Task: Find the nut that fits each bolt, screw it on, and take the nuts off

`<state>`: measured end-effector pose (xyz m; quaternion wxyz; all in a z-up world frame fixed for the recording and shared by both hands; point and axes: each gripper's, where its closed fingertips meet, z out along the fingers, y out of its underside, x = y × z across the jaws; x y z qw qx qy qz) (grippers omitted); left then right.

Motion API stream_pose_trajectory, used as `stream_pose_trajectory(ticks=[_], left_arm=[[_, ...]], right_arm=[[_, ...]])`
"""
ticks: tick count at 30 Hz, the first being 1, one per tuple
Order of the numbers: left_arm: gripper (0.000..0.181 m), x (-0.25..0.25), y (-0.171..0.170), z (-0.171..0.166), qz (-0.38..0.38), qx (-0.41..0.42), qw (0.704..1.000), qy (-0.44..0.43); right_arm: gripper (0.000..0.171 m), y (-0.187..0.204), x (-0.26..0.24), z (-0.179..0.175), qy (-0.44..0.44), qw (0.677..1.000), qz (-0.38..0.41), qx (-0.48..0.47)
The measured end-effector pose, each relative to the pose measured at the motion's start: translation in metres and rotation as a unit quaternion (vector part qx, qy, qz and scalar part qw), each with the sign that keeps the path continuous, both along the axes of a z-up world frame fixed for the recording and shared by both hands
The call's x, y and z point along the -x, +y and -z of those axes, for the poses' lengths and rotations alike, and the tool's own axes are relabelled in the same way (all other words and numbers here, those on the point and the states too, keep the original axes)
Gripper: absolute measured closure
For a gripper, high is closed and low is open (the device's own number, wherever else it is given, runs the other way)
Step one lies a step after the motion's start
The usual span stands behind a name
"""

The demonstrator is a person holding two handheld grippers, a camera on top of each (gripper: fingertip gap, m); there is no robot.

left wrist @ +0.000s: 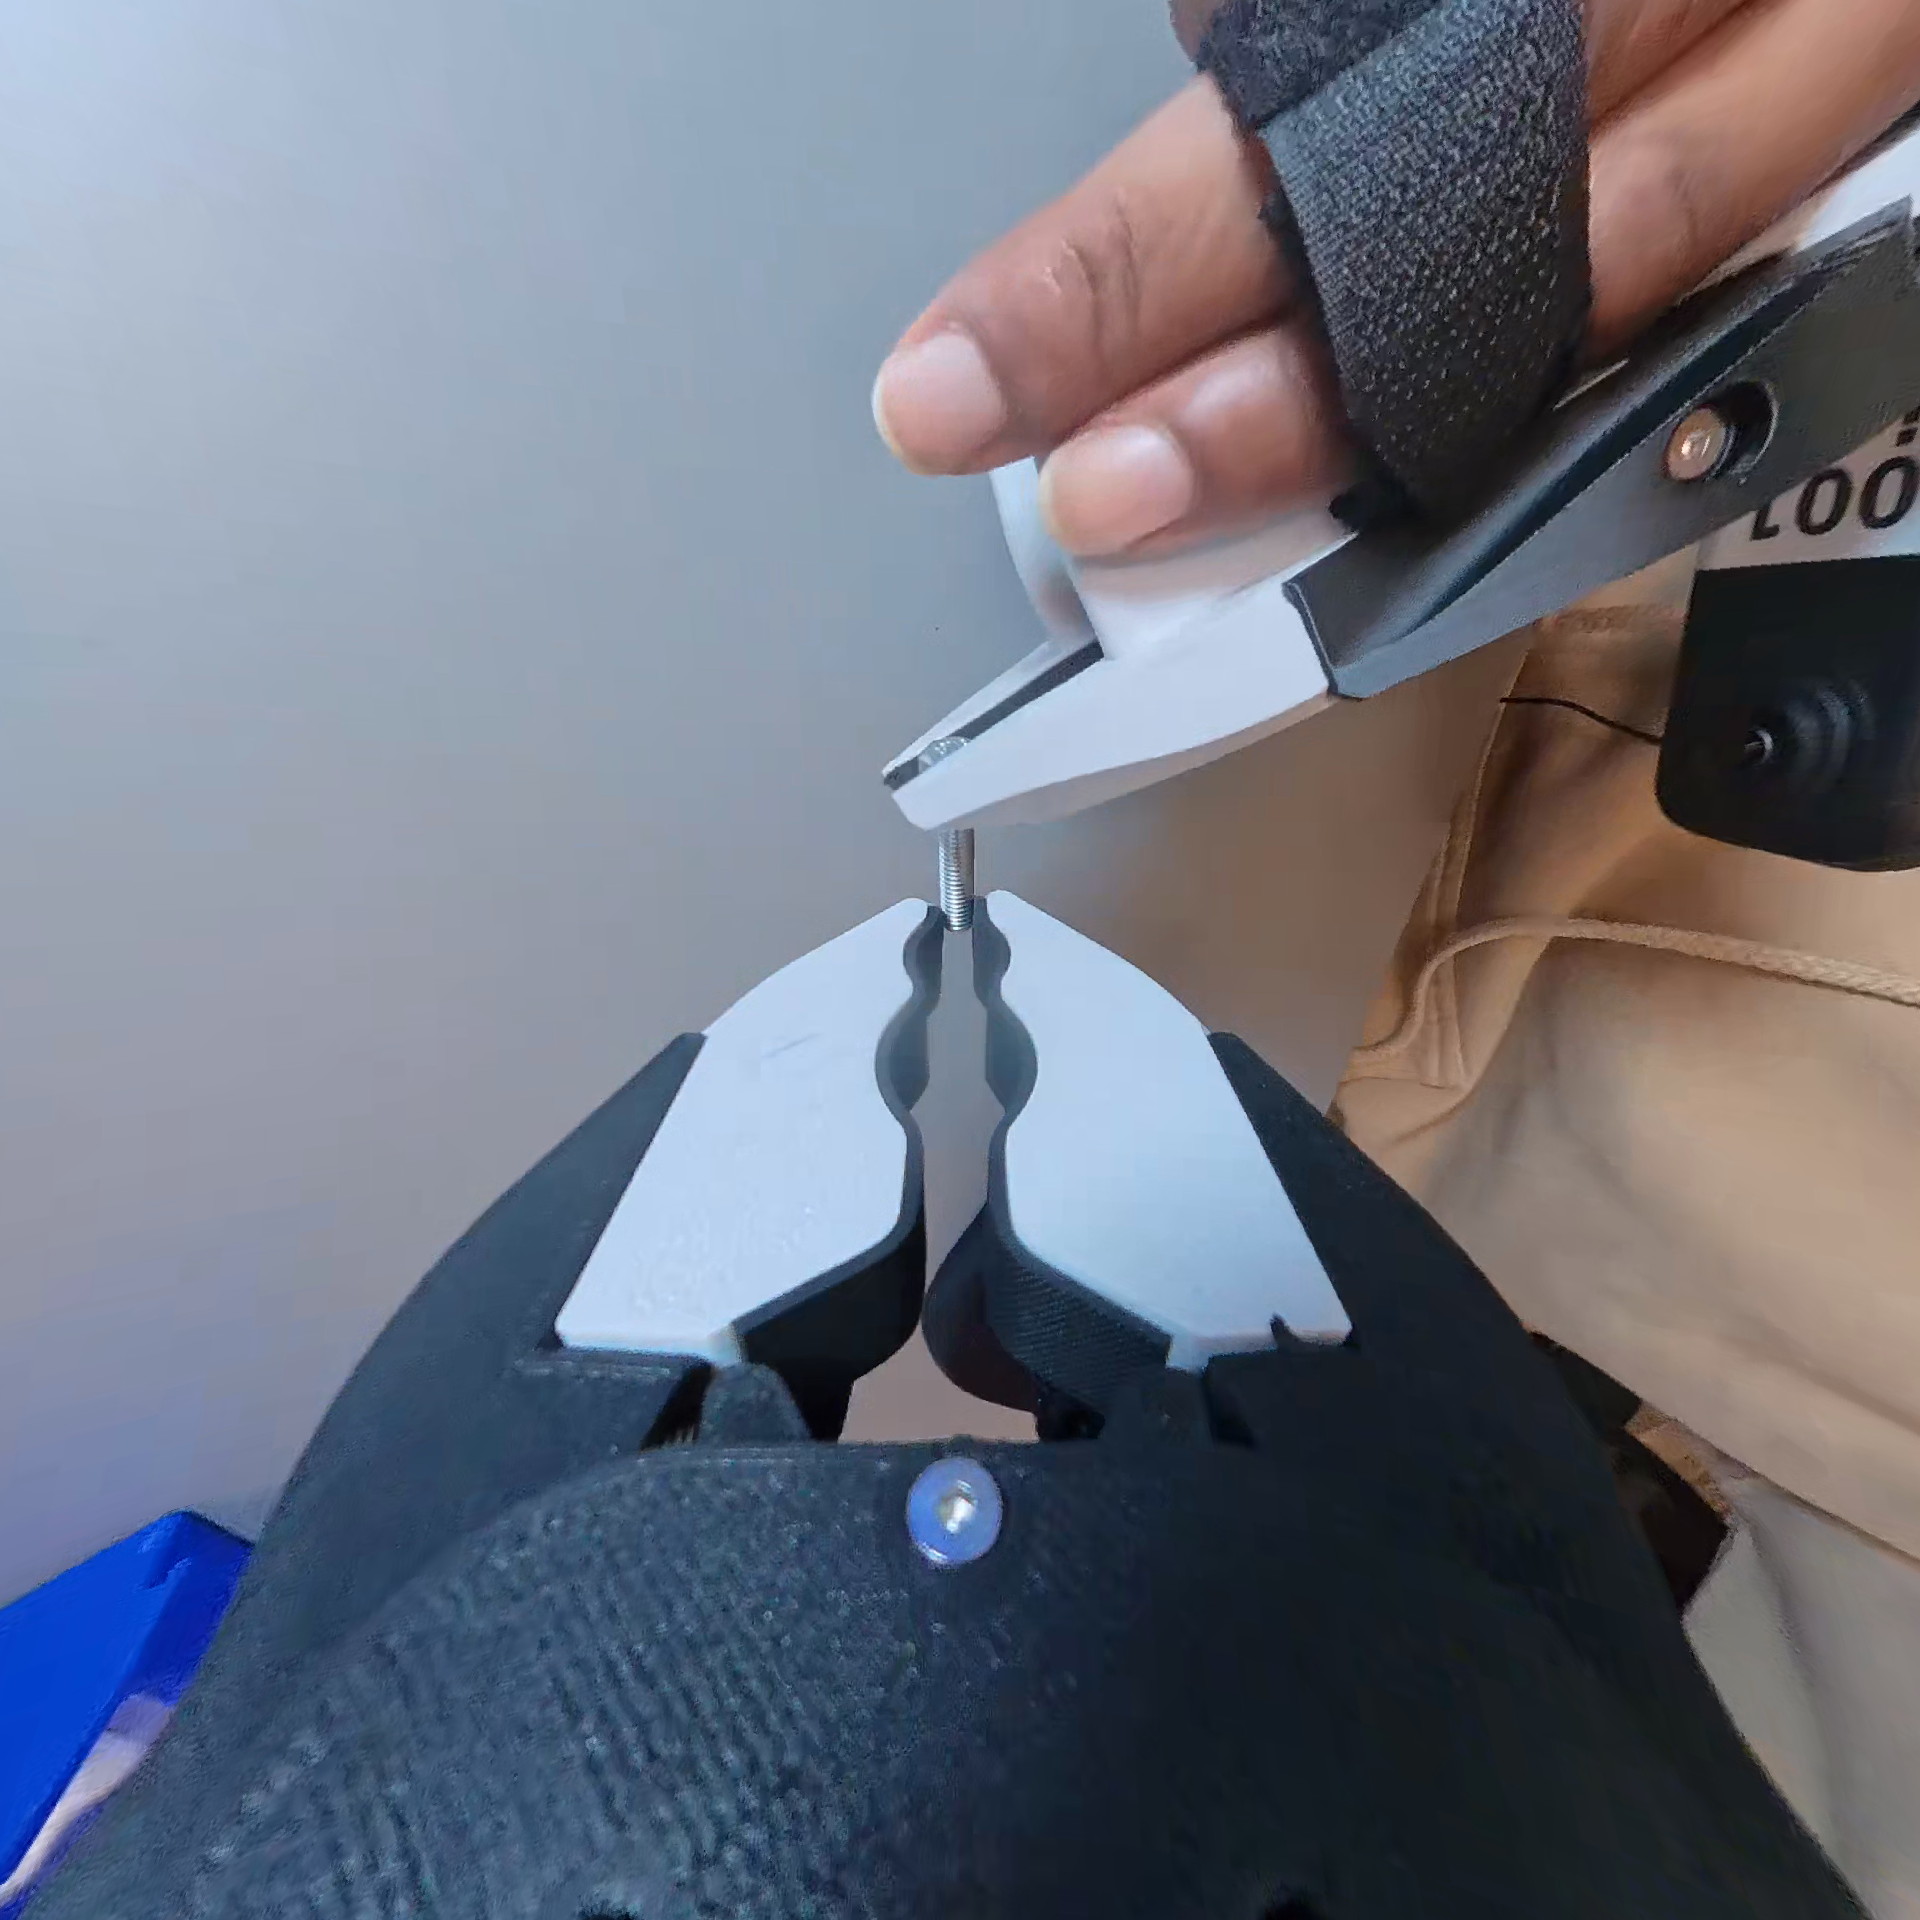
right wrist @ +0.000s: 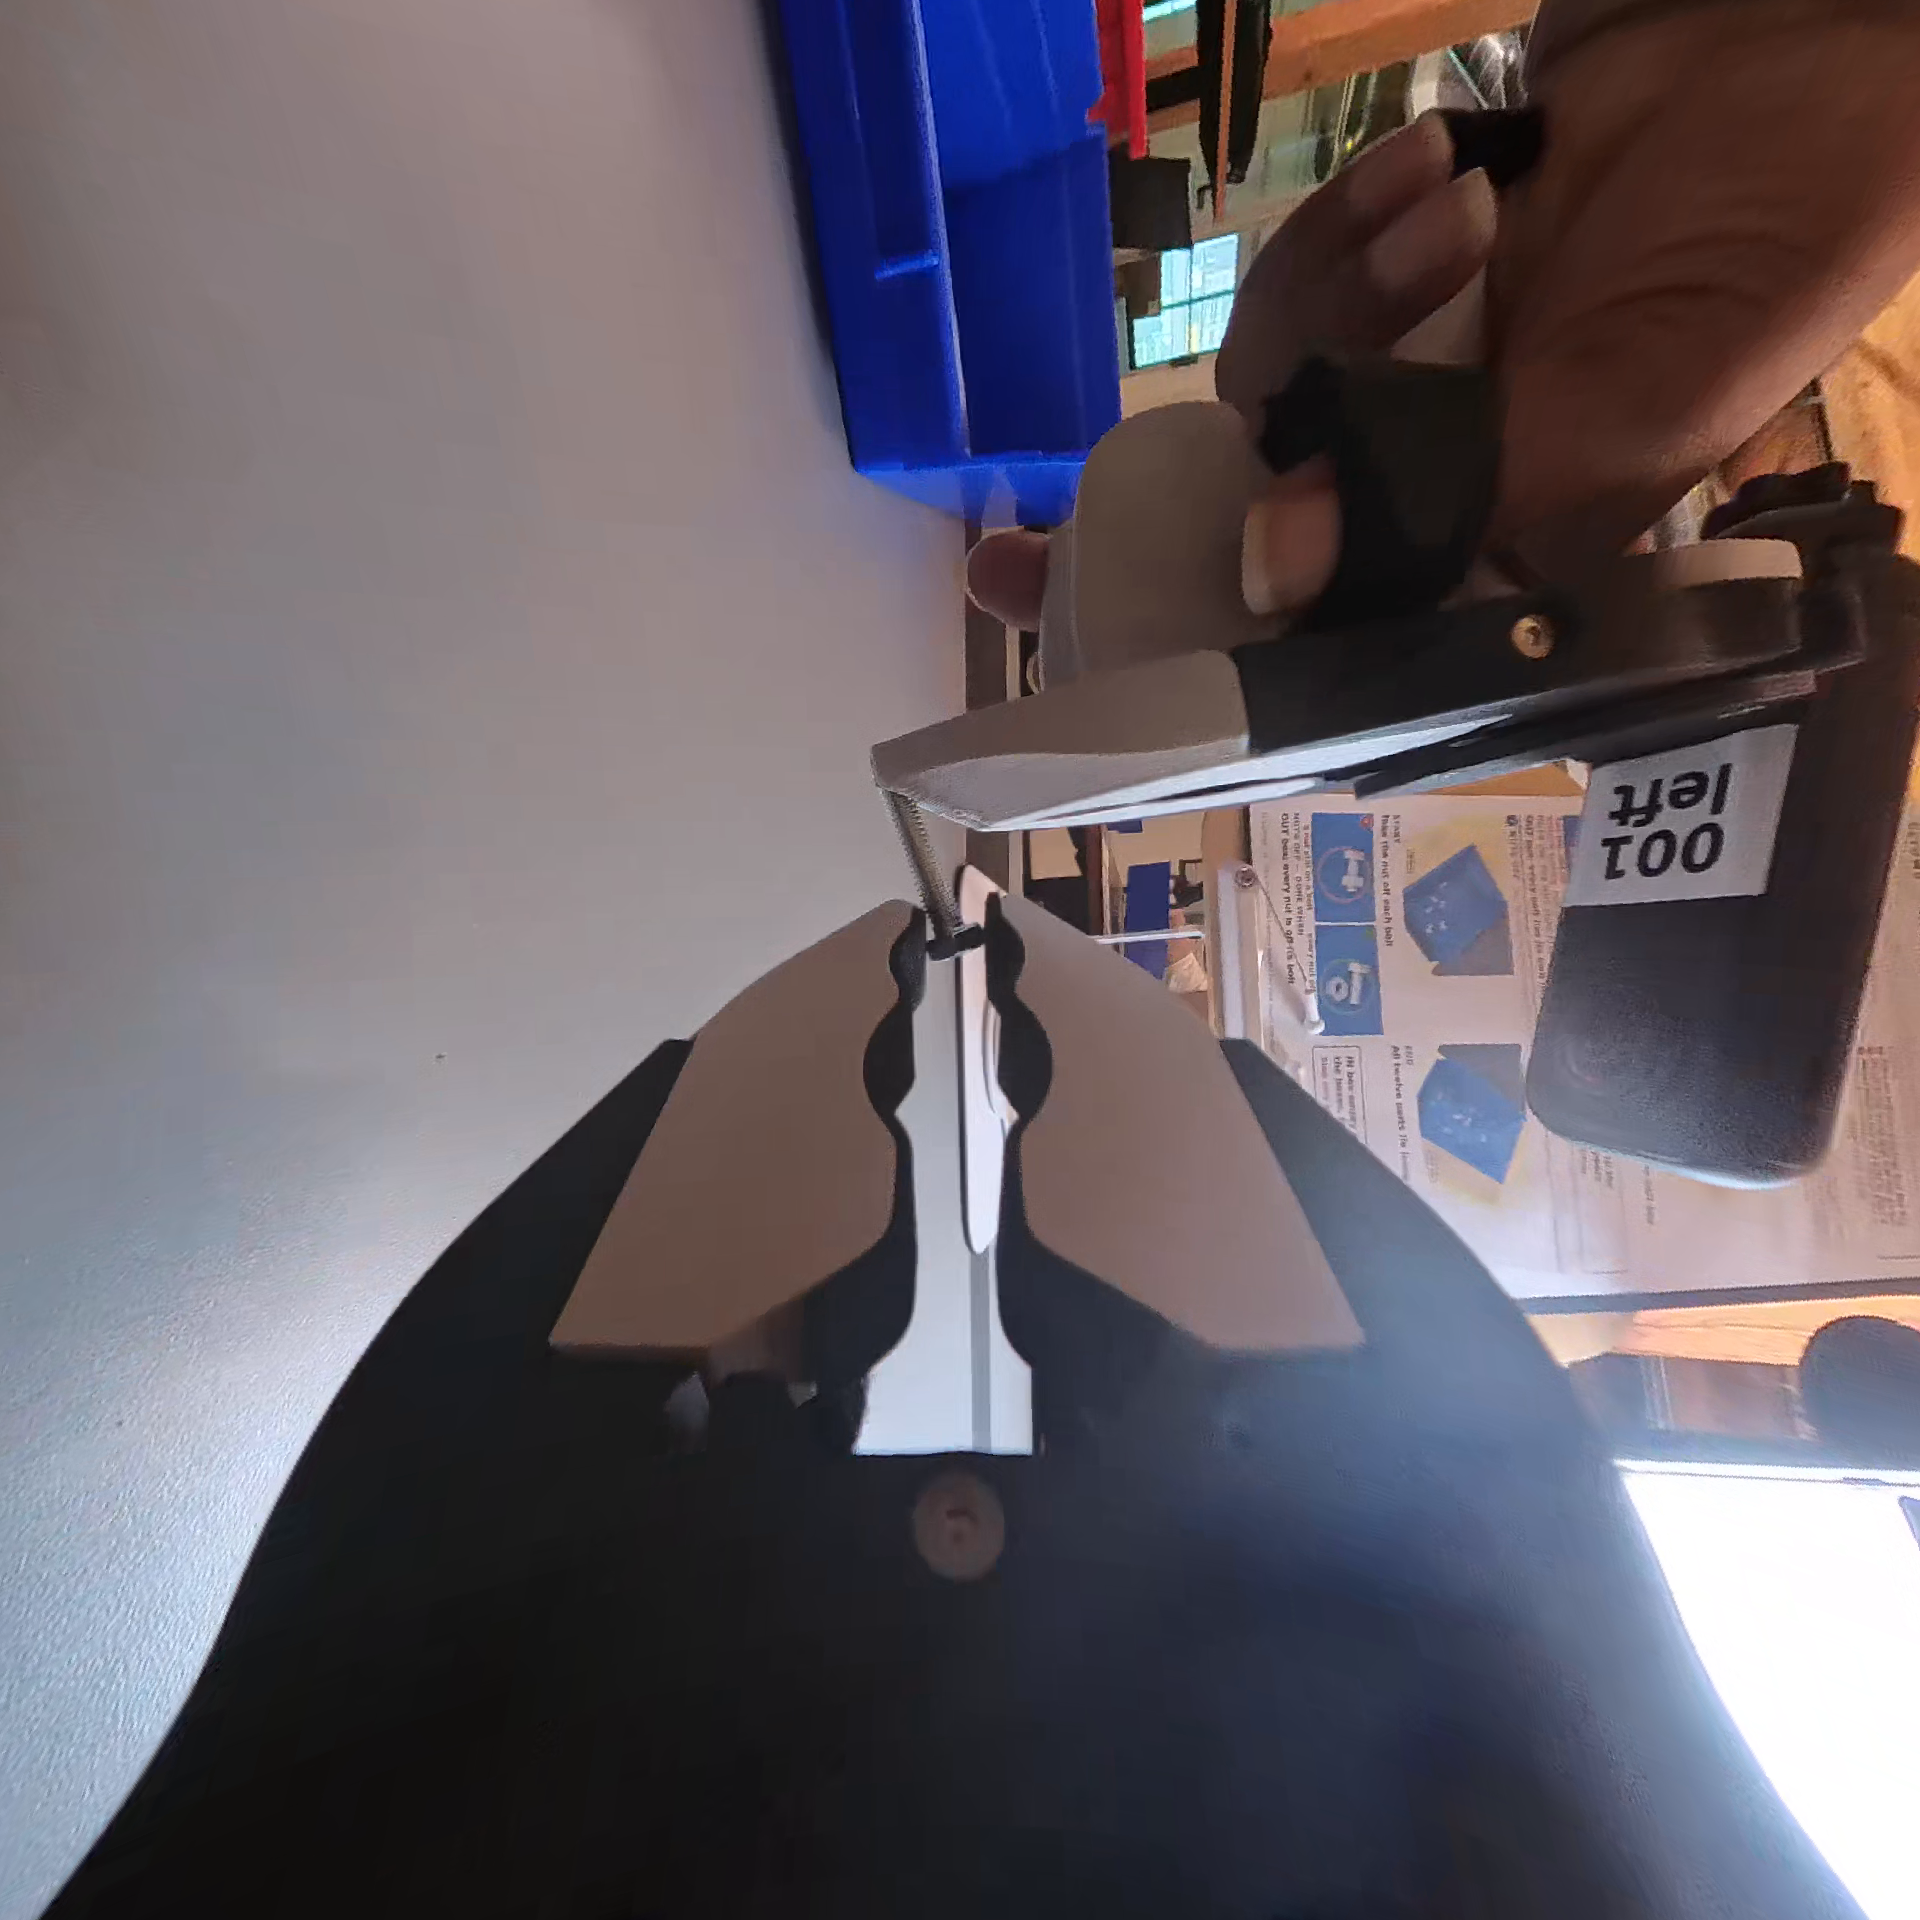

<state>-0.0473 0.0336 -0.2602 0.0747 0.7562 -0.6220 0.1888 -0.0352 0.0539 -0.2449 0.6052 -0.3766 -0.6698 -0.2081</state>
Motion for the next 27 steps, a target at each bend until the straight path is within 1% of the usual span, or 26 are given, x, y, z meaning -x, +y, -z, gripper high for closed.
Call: stream_pose_trajectory(ticks=[1, 3, 4, 5, 6, 7, 8, 10, 11, 12, 13, 15, 16, 18, 19, 22, 23, 25, 27], left_arm=[[0.176, -0.001, 0.000, -0.001, -0.006, 0.006, 1.000, -0.004], [0.175, -0.003, 0.001, -0.009, -0.001, 0.000, 0.999, -0.033], [0.172, -0.007, 0.004, -0.016, 0.006, -0.018, 0.998, -0.064], [0.161, -0.010, 0.005, -0.026, 0.015, -0.037, 0.994, -0.103], [0.153, -0.014, 0.006, -0.036, 0.023, -0.060, 0.987, -0.145], [0.148, -0.018, 0.009, -0.045, 0.029, -0.098, 0.977, -0.185], [0.143, -0.020, 0.010, -0.054, 0.040, -0.136, 0.964, -0.226], [0.144, -0.025, 0.011, -0.069, 0.055, -0.221, 0.928, -0.296], [0.146, -0.027, 0.009, -0.076, 0.057, -0.254, 0.907, -0.331], [0.148, -0.029, 0.004, -0.084, 0.054, -0.268, 0.888, -0.369], [0.152, -0.032, -0.002, -0.092, 0.044, -0.270, 0.872, -0.406], [0.157, -0.035, -0.008, -0.104, 0.018, -0.266, 0.846, -0.461], [0.159, -0.035, -0.012, -0.107, 0.014, -0.259, 0.838, -0.480], [0.160, -0.038, -0.021, -0.105, 0.021, -0.238, 0.835, -0.496], [0.161, -0.039, -0.025, -0.102, 0.028, -0.232, 0.835, -0.497], [0.174, -0.041, -0.031, -0.098, 0.034, -0.218, 0.835, -0.504], [0.175, -0.041, -0.032, -0.099, 0.027, -0.210, 0.836, -0.506], [0.175, -0.041, -0.032, -0.097, 0.016, -0.192, 0.842, -0.504], [0.176, -0.041, -0.029, -0.094, 0.000, -0.175, 0.849, -0.498]], right_arm=[[0.160, 0.000, -0.001, 0.000, 0.008, 1.000, 0.003, 0.011], [0.160, 0.002, -0.005, -0.006, 0.053, 0.997, 0.005, 0.052], [0.160, 0.005, -0.009, -0.009, 0.088, 0.992, 0.006, 0.089], [0.160, 0.007, -0.013, -0.013, 0.130, 0.982, 0.004, 0.139], [0.161, 0.009, -0.017, -0.018, 0.179, 0.964, -0.001, 0.195], [0.161, 0.009, -0.020, -0.024, 0.228, 0.940, -0.013, 0.254], [0.161, 0.007, -0.021, -0.032, 0.277, 0.908, -0.038, 0.313], [0.161, -0.001, -0.022, -0.050, 0.360, 0.829, -0.098, 0.417], [0.161, -0.005, -0.022, -0.058, 0.387, 0.789, -0.127, 0.460], [0.161, -0.011, -0.022, -0.065, 0.405, 0.752, -0.159, 0.495], [0.161, -0.016, -0.023, -0.070, 0.418, 0.723, -0.185, 0.519], [0.161, -0.027, -0.020, -0.075, 0.419, 0.685, -0.224, 0.553], [0.161, -0.031, -0.018, -0.075, 0.418, 0.674, -0.236, 0.562], [0.161, -0.039, -0.013, -0.074, 0.408, 0.662, -0.252, 0.576], [0.161, -0.042, -0.011, -0.073, 0.403, 0.662, -0.256, 0.578], [0.161, -0.048, -0.006, -0.069, 0.384, 0.671, -0.263, 0.578], [0.161, -0.049, -0.006, -0.069, 0.381, 0.671, -0.266, 0.578], [0.161, -0.049, -0.006, -0.066, 0.371, 0.687, -0.263, 0.567], [0.161, -0.049, -0.004, -0.060, 0.355, 0.716, -0.253, 0.546]])
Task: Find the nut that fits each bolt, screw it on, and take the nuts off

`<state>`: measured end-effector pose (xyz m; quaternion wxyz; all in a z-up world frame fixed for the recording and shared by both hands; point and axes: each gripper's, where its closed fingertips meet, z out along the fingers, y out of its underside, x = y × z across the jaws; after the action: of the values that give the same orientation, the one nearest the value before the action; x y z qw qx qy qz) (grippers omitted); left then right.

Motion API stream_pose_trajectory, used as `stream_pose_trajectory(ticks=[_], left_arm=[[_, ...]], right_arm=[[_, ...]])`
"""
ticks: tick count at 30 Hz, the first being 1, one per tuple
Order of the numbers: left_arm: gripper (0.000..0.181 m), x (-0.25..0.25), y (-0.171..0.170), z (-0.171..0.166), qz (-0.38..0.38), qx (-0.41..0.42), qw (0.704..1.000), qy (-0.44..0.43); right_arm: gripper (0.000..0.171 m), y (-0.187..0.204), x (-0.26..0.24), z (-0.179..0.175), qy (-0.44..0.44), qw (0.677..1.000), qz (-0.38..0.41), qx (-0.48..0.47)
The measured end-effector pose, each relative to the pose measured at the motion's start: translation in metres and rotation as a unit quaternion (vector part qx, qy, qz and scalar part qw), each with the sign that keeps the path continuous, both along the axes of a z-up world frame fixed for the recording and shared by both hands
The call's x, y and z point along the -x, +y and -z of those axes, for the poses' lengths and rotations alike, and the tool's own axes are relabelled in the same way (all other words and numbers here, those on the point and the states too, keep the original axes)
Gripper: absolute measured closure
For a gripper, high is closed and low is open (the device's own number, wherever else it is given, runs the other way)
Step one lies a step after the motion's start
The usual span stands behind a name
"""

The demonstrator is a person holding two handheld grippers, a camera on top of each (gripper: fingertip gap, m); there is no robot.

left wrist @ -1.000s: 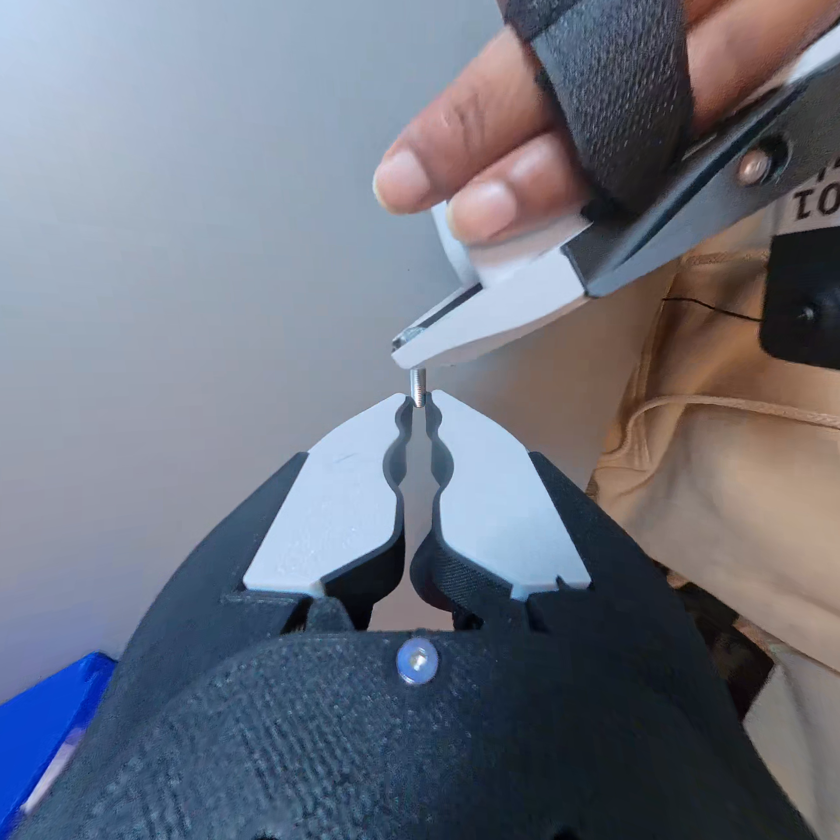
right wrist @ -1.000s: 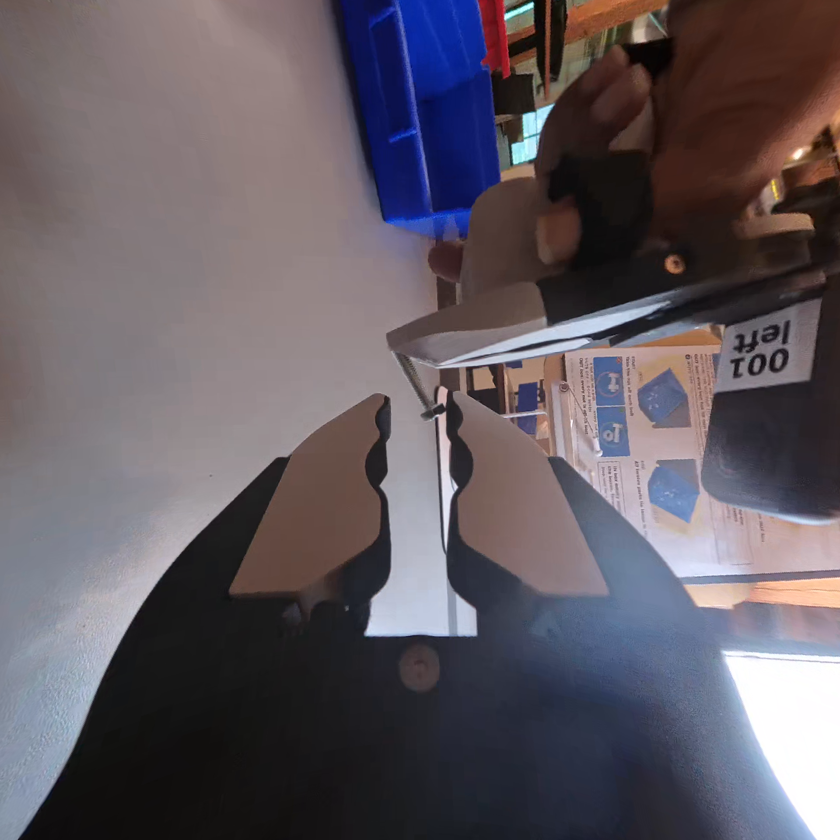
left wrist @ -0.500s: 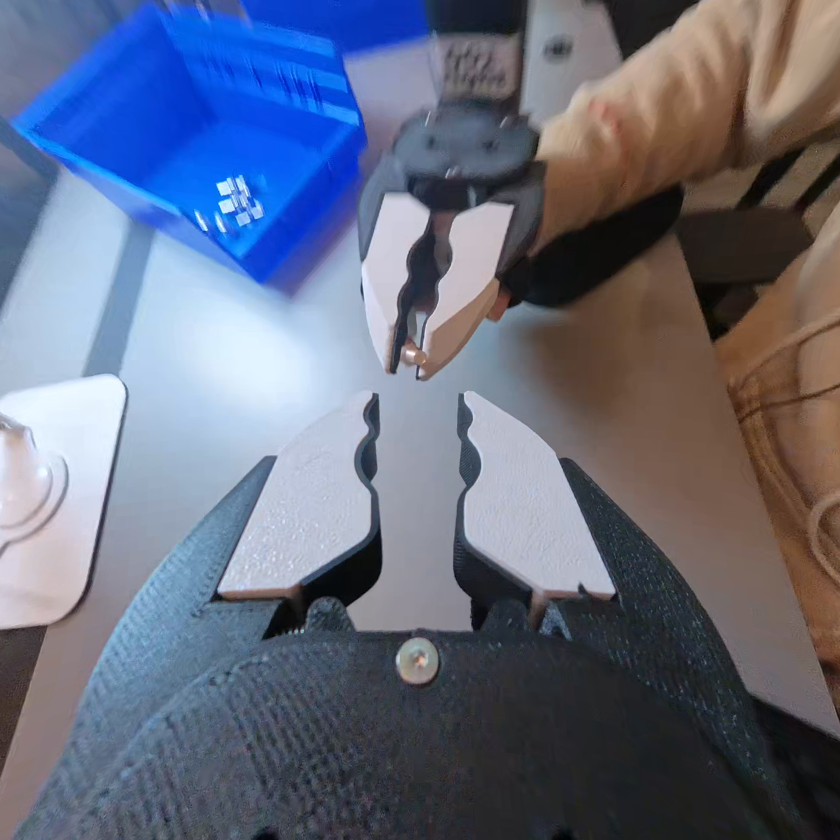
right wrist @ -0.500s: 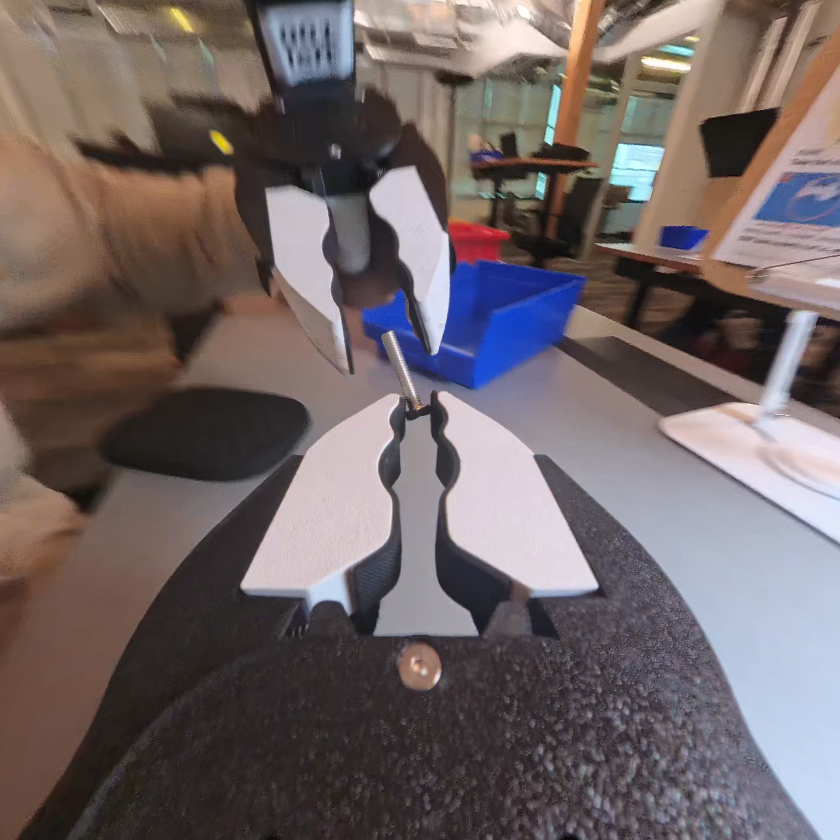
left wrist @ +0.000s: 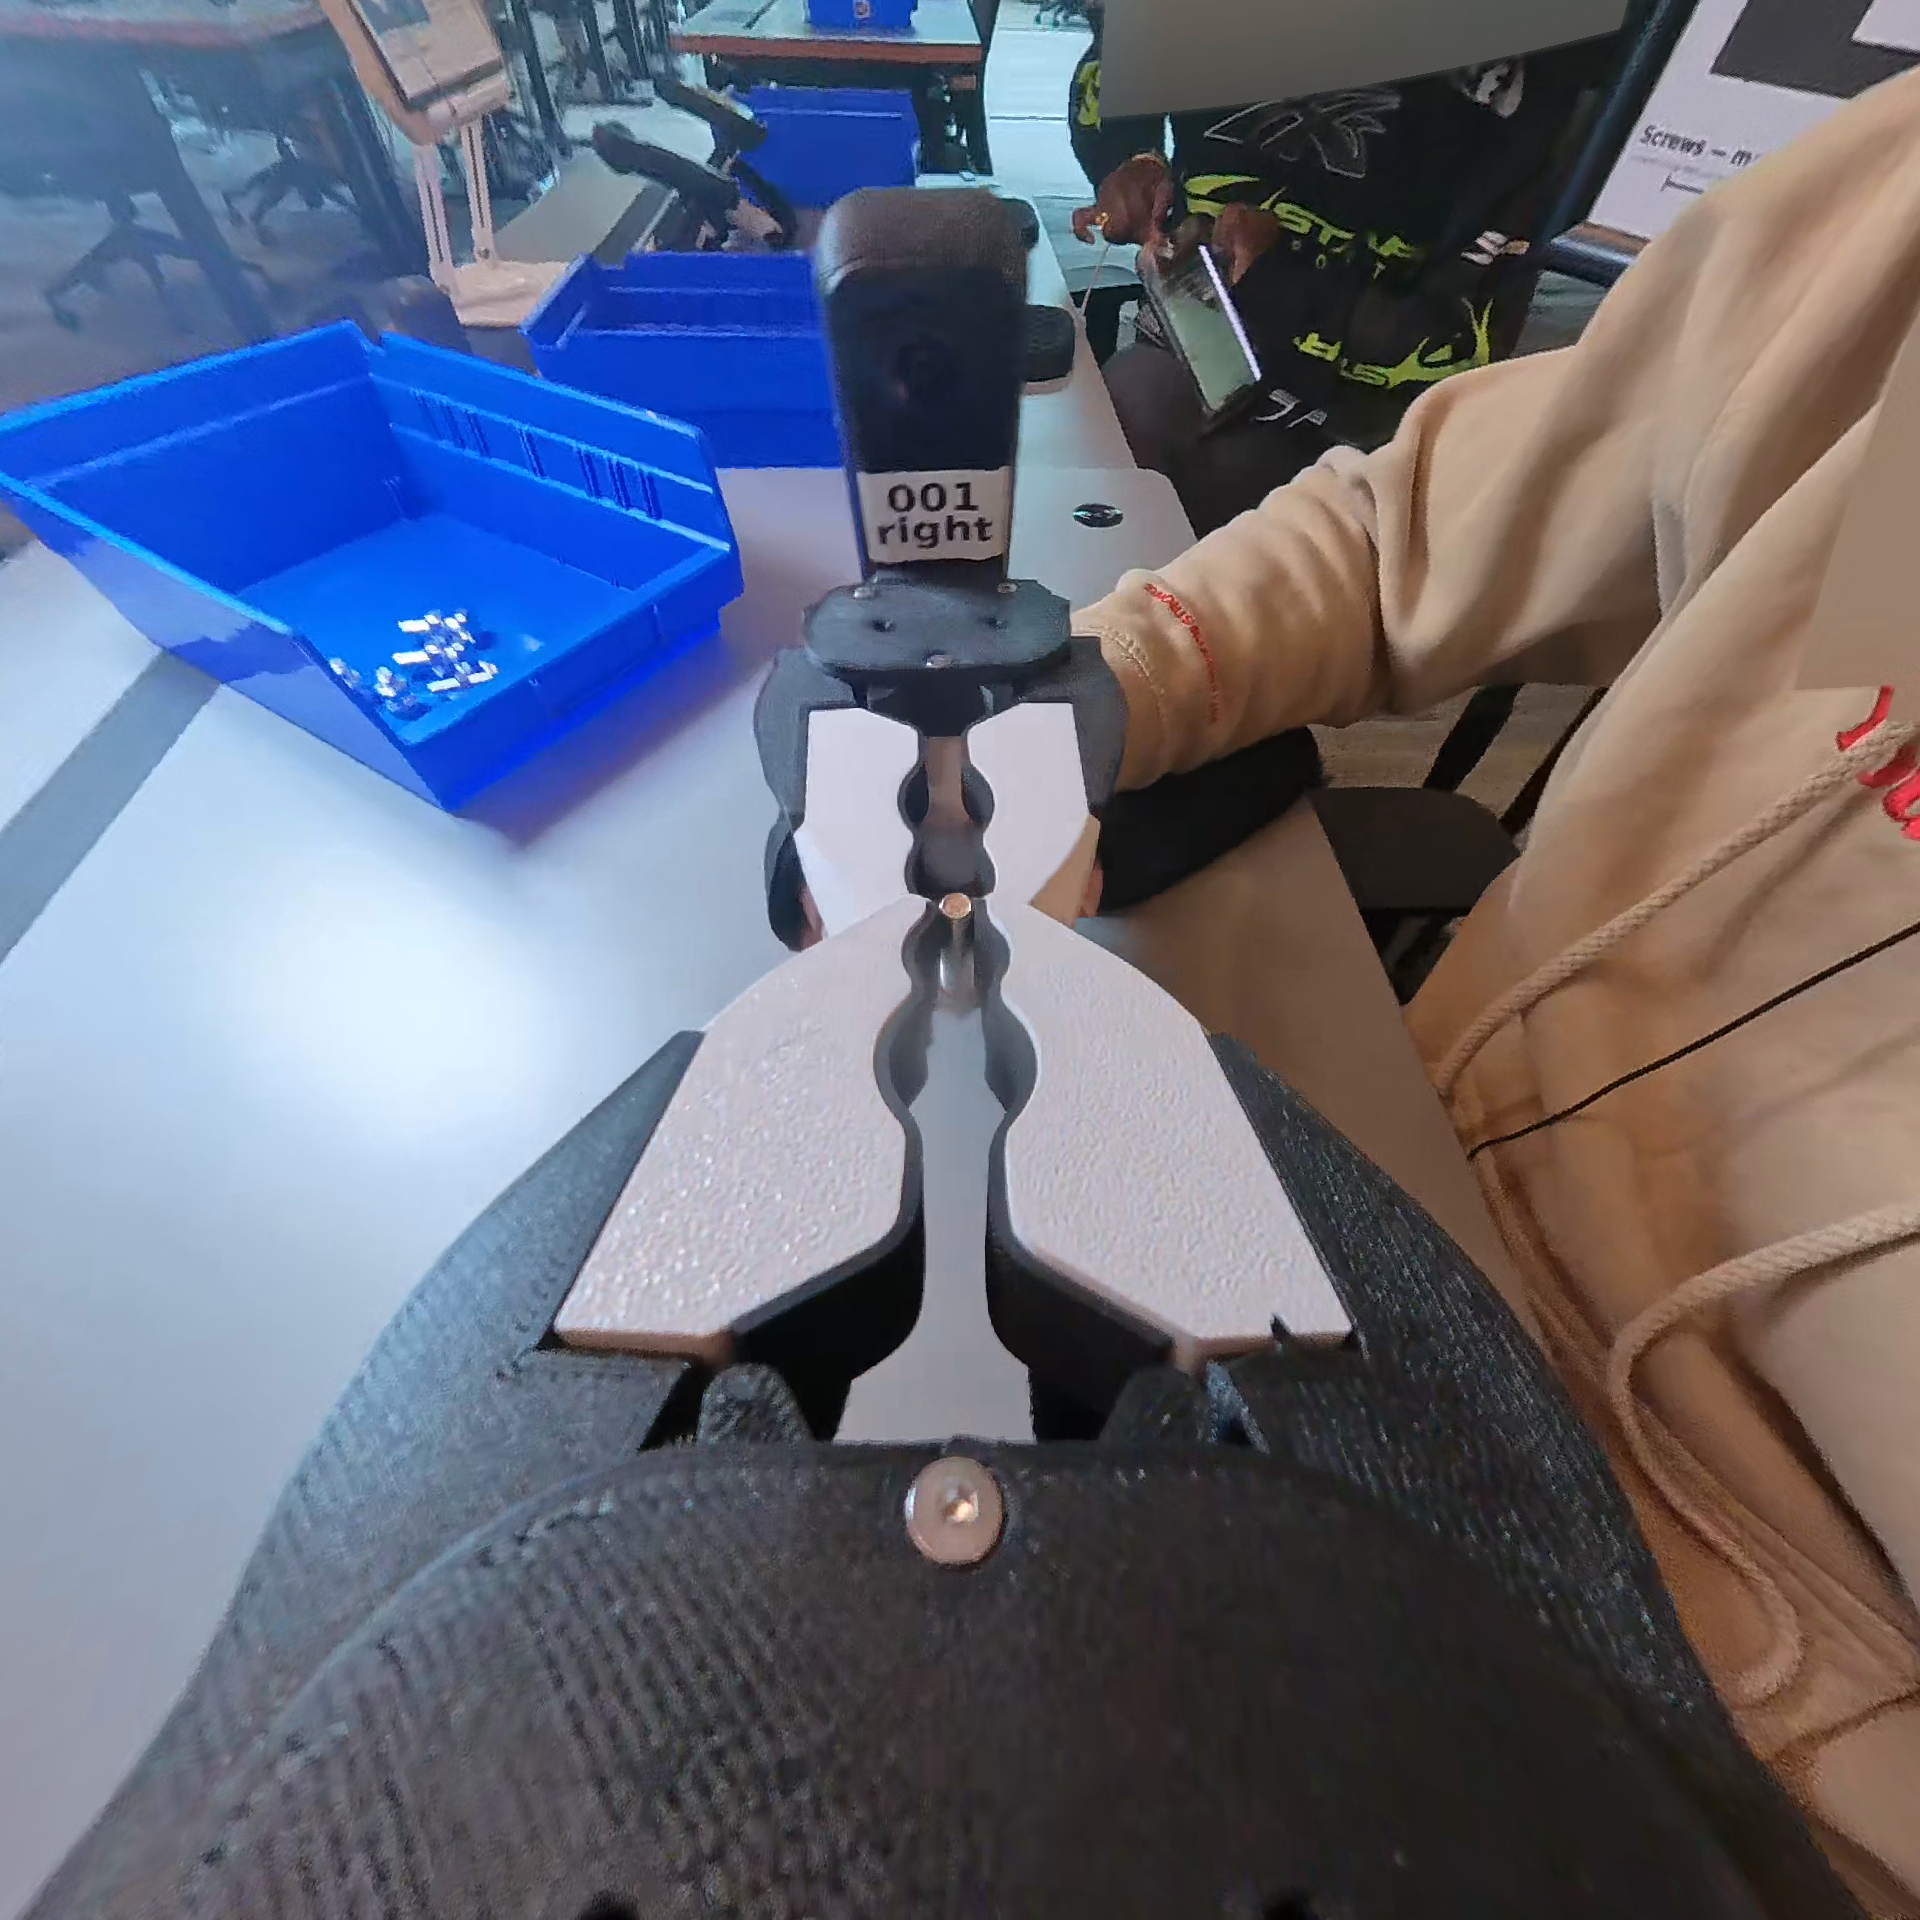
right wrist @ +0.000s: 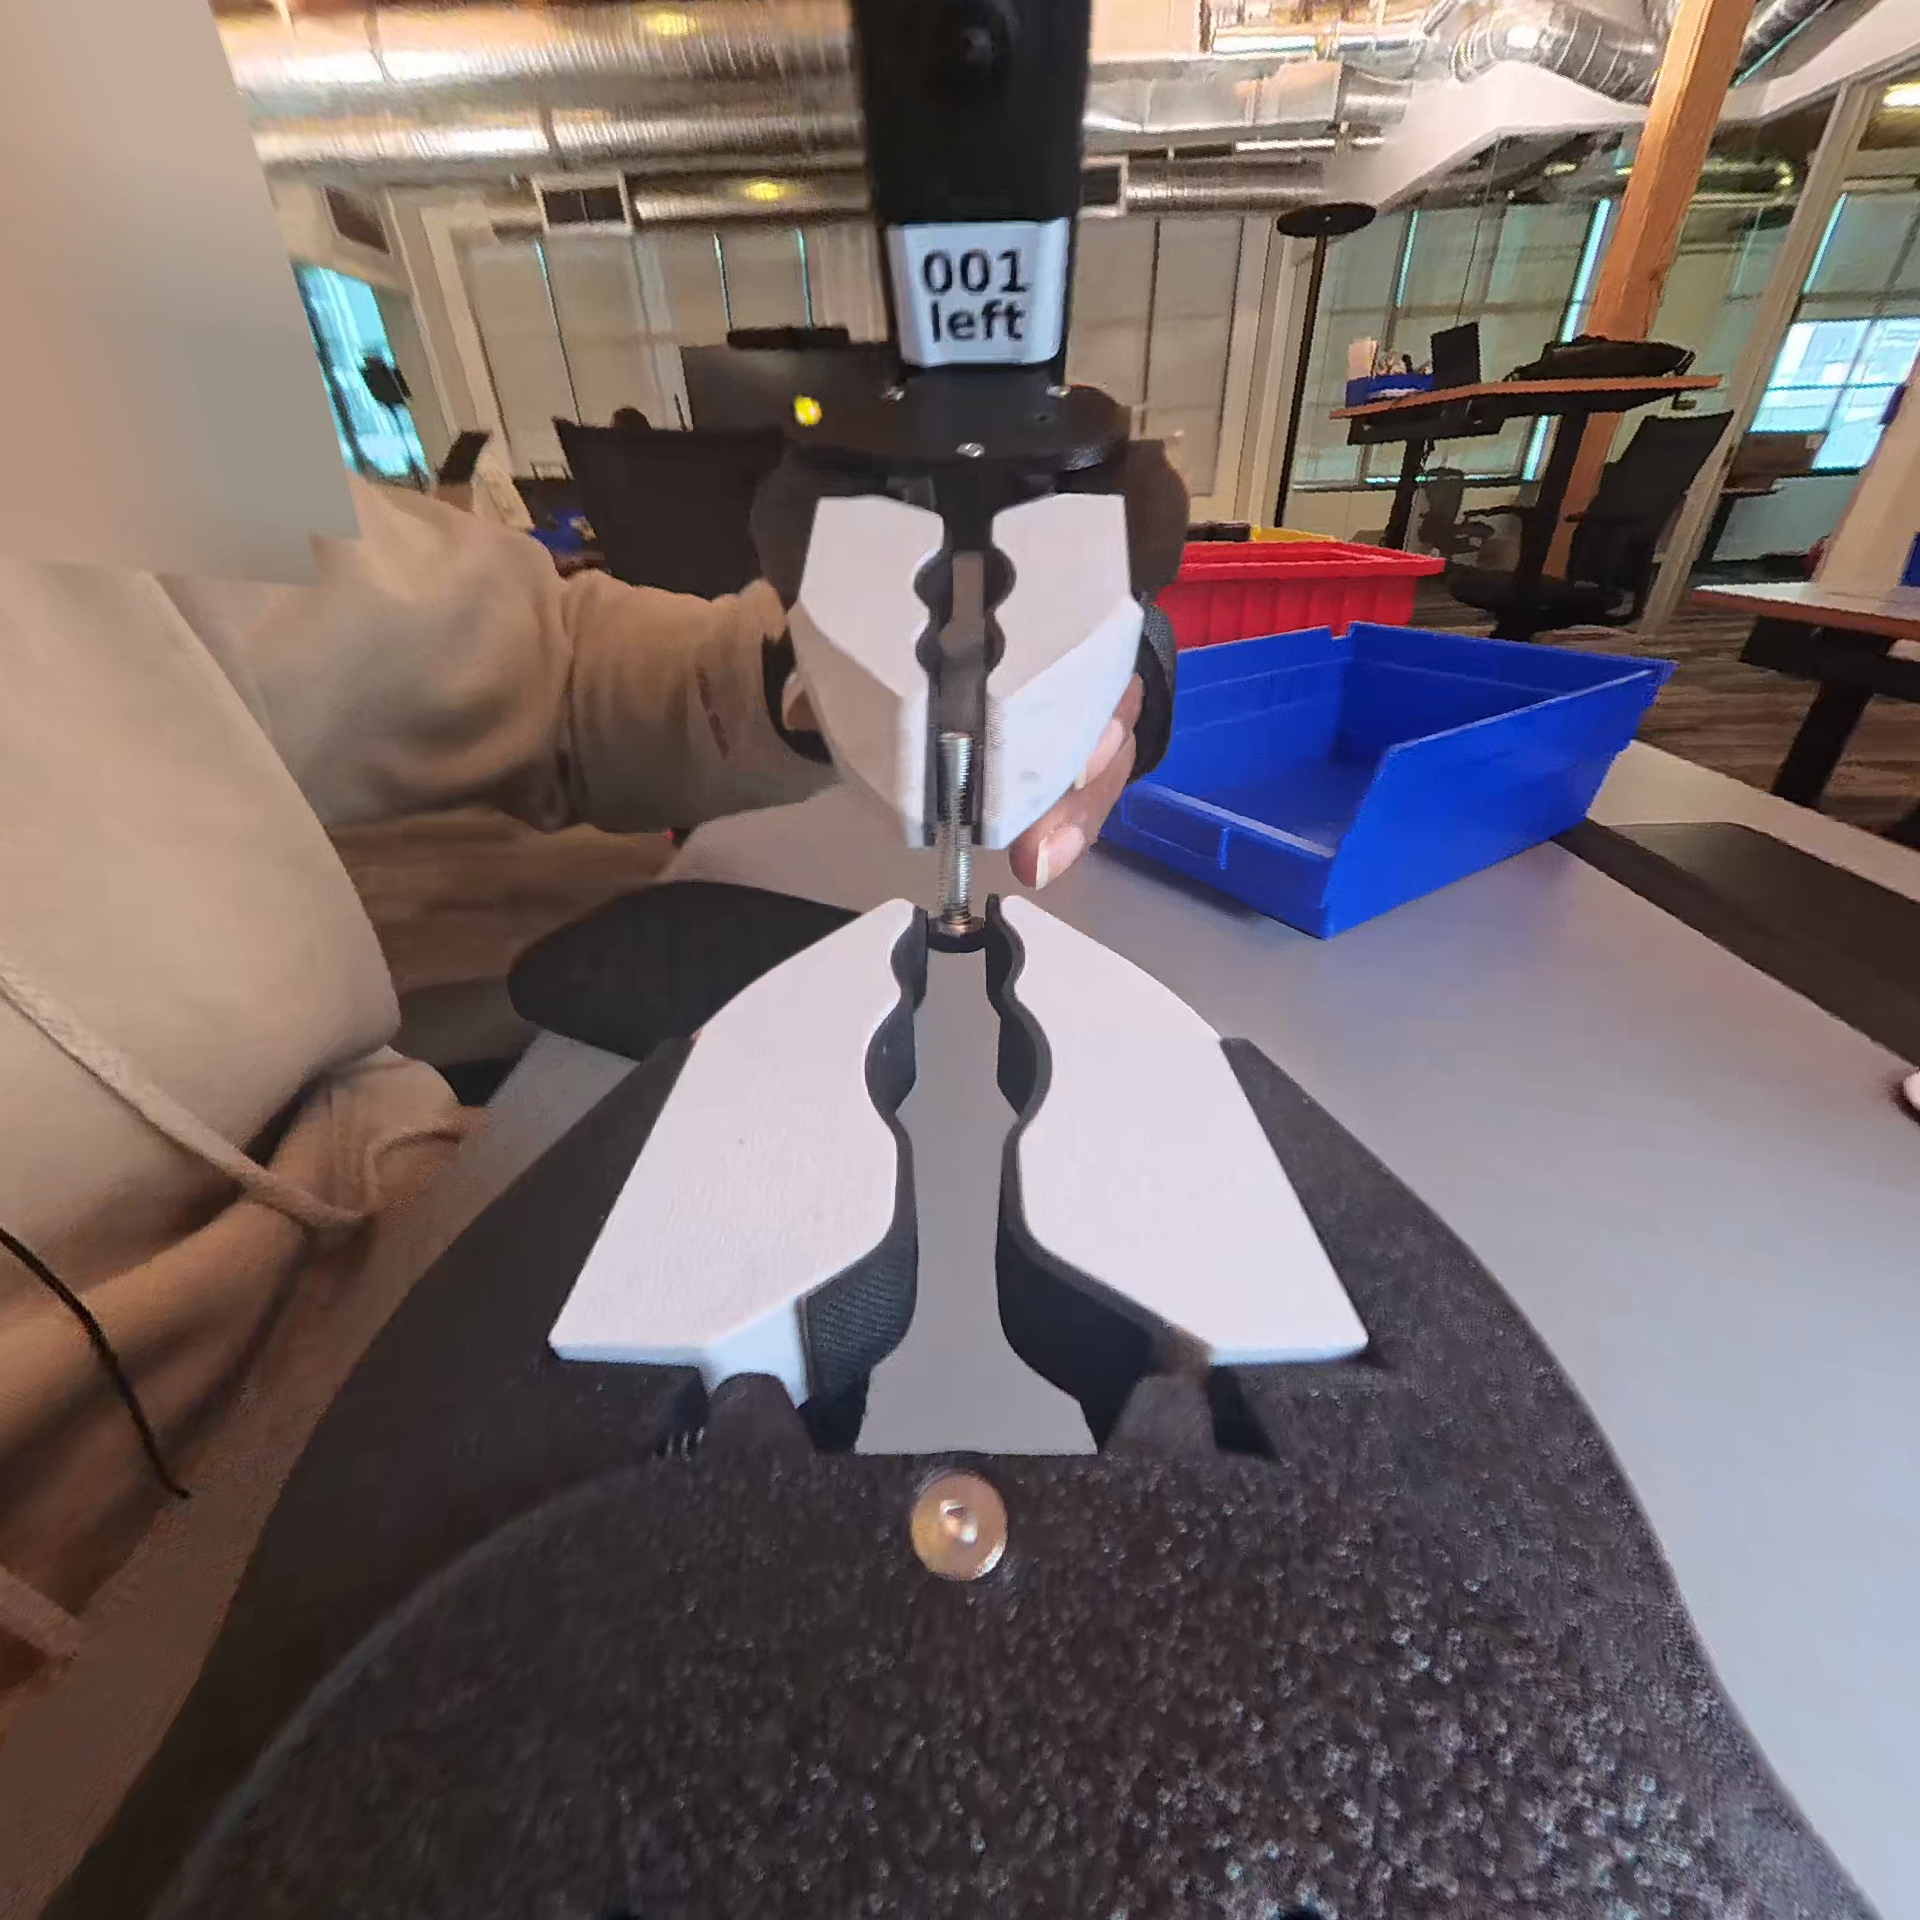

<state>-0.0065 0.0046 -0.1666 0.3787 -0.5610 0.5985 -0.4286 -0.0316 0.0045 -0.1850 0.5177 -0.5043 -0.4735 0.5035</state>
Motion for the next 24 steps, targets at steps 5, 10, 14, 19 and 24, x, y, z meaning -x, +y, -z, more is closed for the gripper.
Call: stream_pose_trajectory(ticks=[5, 10, 14, 19, 24], left_arm=[[0.176, -0.001, 0.005, 0.004, -0.009, 0.034, 0.999, 0.010], [0.176, -0.002, 0.002, 0.004, 0.006, 0.025, 1.000, 0.012], [0.176, -0.001, -0.002, 0.003, 0.027, 0.011, 1.000, 0.010], [0.171, 0.000, 0.003, -0.003, 0.005, -0.021, 1.000, -0.020], [0.146, 0.050, 0.057, -0.034, -0.109, -0.078, 0.991, 0.004]], right_arm=[[0.160, 0.003, 0.001, 0.006, -0.029, 0.998, 0.030, -0.036], [0.160, 0.002, 0.000, 0.006, -0.027, 0.999, 0.021, -0.026], [0.161, -0.002, 0.000, 0.005, -0.024, 1.000, 0.003, -0.011], [0.161, 0.002, -0.002, 0.001, -0.009, 1.000, 0.012, 0.004], [0.161, 0.026, -0.015, 0.003, -0.019, 0.997, 0.072, 0.004]])
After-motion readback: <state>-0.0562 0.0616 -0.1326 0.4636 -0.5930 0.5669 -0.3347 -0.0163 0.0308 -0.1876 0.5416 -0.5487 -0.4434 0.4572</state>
